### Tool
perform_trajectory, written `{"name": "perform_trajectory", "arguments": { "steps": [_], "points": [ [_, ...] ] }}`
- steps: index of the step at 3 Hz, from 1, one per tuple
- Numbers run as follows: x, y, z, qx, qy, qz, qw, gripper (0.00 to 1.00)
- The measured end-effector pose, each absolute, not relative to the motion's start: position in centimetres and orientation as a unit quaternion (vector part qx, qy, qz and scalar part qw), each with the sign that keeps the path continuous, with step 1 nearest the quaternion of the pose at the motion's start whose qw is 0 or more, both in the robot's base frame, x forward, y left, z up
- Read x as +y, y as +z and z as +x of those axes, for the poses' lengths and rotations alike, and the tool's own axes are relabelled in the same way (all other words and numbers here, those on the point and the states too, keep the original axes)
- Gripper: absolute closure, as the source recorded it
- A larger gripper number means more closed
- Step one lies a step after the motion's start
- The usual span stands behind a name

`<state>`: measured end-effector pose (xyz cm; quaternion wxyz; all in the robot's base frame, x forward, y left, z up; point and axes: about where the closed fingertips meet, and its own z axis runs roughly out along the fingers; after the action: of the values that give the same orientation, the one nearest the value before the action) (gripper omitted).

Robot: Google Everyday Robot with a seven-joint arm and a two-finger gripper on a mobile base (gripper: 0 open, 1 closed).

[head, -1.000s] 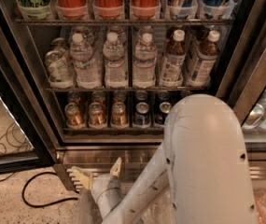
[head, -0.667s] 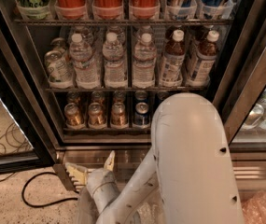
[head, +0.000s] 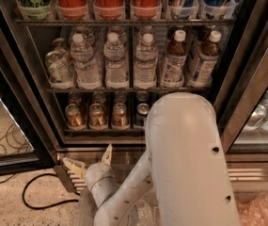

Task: Pick orange can from bottom shelf of fridge

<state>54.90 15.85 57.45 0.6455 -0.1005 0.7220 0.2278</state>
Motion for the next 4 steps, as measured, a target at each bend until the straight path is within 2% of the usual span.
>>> {"name": "perform_trajectory", "arguments": {
  "steps": [2, 4],
  "points": [
    [15.6, 57.6, 56.0, 0.718, 0.21, -0.094, 0.657, 0.0],
    [13.4, 58.2, 58.0, 0.698, 0.161, -0.097, 0.691, 0.0]
  ]
}}
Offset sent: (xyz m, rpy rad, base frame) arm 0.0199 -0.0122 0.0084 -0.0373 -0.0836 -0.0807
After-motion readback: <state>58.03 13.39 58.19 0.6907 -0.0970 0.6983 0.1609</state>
